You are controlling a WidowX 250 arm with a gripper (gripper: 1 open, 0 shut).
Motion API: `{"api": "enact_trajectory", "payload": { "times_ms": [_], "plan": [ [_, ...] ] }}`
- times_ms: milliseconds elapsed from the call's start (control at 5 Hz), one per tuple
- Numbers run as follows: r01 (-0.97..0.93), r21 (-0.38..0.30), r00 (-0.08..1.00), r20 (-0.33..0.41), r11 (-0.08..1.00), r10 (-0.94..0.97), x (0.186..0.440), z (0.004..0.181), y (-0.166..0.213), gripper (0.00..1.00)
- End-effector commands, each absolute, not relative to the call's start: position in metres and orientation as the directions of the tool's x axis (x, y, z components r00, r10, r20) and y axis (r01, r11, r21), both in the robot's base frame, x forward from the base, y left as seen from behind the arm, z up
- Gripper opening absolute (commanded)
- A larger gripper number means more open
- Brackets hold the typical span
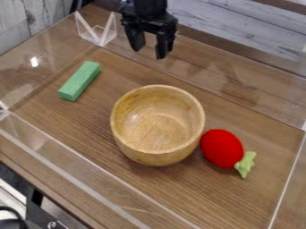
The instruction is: Move the red object to the right side of the table
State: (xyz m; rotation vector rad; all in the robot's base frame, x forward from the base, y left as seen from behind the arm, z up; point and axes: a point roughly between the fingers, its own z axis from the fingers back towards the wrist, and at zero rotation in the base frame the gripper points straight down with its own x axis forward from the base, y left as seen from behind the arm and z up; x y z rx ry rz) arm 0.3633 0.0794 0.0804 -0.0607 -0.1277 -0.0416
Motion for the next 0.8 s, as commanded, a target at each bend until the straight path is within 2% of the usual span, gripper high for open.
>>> {"api": "enact_trajectory", "payload": {
  "times_ms": [0,600],
  "plan": [
    [0.054,-0.039,0.980,0.194,0.998,-0.046,0.3755,0.0989,0.0781,1.00],
    [0.050,-0.033,0.978,0.203,0.998,-0.042,0.3725,0.0911,0.0811,1.00]
  ]
}}
